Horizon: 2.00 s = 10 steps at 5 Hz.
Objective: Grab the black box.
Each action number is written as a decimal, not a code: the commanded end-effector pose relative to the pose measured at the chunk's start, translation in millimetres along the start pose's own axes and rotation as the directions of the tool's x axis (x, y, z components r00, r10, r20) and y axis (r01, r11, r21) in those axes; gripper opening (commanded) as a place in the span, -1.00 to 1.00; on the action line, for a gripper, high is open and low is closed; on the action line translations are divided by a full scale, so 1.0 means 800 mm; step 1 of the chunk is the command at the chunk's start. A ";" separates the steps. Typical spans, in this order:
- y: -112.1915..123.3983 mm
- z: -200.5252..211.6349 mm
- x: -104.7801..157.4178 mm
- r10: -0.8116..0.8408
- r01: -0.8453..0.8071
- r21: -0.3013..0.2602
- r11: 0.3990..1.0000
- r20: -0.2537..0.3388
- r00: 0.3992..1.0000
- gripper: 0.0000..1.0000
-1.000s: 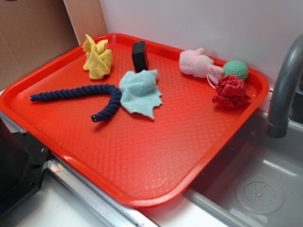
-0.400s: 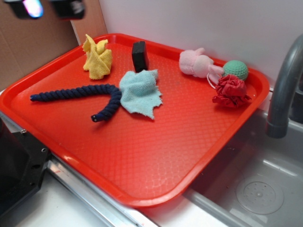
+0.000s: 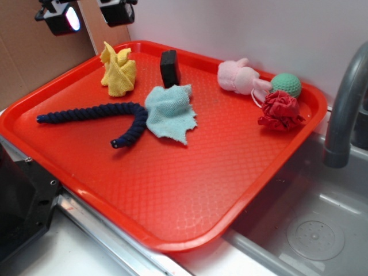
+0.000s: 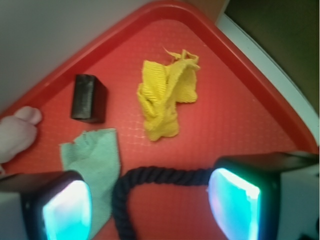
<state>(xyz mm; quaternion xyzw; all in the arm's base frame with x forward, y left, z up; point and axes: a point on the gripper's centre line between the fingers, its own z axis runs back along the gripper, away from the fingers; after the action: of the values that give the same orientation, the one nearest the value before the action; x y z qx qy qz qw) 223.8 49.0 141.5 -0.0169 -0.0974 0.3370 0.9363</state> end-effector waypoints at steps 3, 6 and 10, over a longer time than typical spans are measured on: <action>-0.047 -0.046 0.054 0.043 -0.045 0.007 0.999 0.139 0.989 1.00; -0.067 -0.131 0.088 0.058 -0.064 0.030 0.997 0.156 0.986 1.00; -0.041 -0.052 0.037 -0.193 0.194 0.029 0.981 -0.022 0.981 -1.00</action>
<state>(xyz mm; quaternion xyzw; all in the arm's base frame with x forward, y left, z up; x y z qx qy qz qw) 271.4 32.5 95.8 0.0084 -0.0580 0.2435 0.9681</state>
